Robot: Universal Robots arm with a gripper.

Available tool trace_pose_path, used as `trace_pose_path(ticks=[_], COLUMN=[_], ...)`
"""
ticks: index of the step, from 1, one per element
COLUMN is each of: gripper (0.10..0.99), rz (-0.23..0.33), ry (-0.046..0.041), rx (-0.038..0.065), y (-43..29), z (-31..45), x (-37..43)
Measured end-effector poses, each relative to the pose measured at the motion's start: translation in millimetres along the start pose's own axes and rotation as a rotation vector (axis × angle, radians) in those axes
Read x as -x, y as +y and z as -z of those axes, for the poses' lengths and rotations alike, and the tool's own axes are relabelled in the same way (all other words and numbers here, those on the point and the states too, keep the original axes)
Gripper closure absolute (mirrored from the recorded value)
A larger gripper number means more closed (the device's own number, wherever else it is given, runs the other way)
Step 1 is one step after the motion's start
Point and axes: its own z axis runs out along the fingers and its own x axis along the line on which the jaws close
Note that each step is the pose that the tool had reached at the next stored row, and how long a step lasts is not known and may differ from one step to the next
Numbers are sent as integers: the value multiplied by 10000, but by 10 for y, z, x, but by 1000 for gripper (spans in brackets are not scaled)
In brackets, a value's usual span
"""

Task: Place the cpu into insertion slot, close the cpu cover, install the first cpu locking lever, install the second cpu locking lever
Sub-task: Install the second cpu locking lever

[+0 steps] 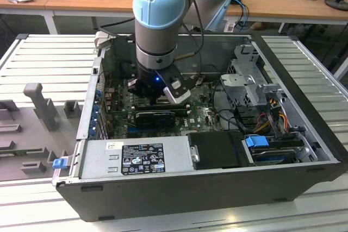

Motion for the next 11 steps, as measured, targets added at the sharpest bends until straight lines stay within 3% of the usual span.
trace_pose_path(ticks=[3,4,5,8,11], gripper=[980,980,980,980,980], rz=[37,51,61,81,87], ry=[-26,-39,-49,-81,-94], rx=[346,528,646,1019,1158], y=[-61,-91,-116,-165,-175], z=[8,13,14,-21,-63], x=[-37,-49,-54,-62,-62])
